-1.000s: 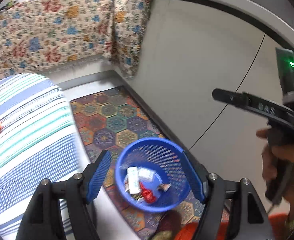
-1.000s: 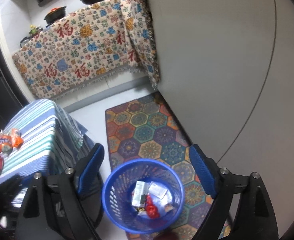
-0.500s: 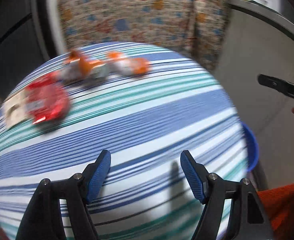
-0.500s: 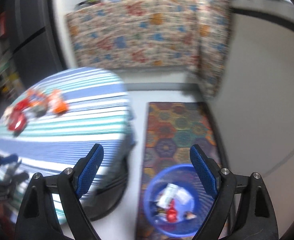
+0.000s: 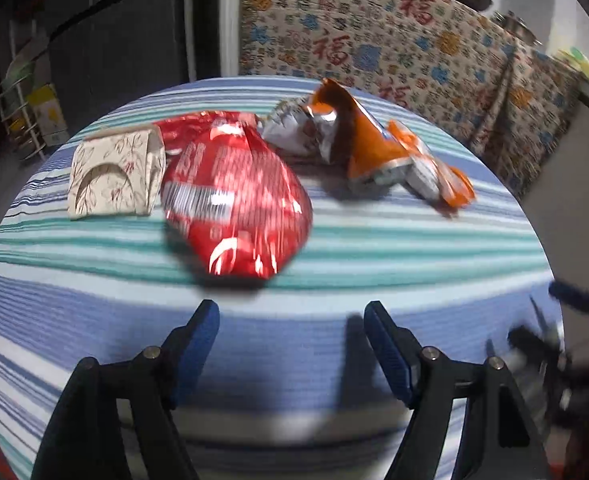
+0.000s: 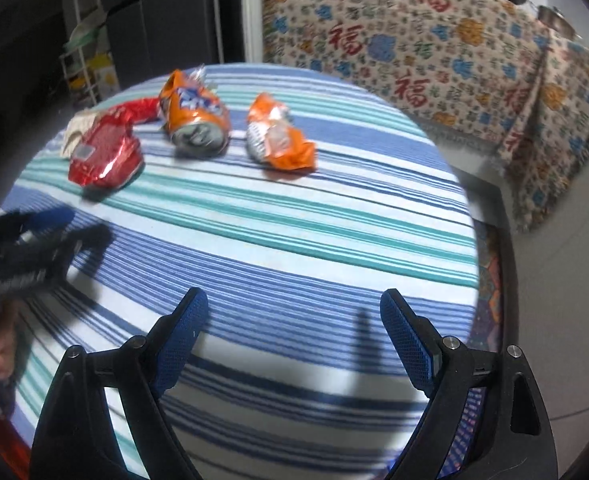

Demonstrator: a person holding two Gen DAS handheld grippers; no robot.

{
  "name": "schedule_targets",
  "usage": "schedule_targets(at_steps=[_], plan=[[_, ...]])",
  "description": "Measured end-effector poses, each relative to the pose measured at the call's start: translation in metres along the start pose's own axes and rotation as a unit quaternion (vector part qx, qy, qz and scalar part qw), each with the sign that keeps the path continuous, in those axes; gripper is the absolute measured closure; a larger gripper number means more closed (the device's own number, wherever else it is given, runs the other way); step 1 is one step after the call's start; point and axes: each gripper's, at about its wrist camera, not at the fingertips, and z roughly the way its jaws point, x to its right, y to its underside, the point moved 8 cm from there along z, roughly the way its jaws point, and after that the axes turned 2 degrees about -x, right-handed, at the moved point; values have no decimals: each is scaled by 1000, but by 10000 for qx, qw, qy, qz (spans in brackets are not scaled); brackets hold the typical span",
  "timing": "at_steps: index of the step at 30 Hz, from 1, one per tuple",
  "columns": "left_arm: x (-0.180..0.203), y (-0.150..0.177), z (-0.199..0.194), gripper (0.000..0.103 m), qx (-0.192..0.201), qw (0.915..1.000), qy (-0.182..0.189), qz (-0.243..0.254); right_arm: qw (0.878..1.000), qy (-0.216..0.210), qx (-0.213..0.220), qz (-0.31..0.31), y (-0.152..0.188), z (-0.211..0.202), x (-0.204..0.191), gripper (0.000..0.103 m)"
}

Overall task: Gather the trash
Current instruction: 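Move both tools back over the table toward the remaining trash, then grasp the red chip bag with the left tool while the right tool grasps the orange bundle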

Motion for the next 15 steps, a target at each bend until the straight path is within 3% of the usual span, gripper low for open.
schedule_targets(at_steps=[4,11,15], plan=[[-14,-19,14,25,62,9989,-401,-231,9999,13,-137,-71,-1,12,-5,14],[-69,-23,5,25,69,9998,-177,-93,9994,4,-300,-167,-4,24,-7,10],[-83,-17,-3,25,7,9994,-24,343,9993,58,-343,-161,-8,28,-7,7]])
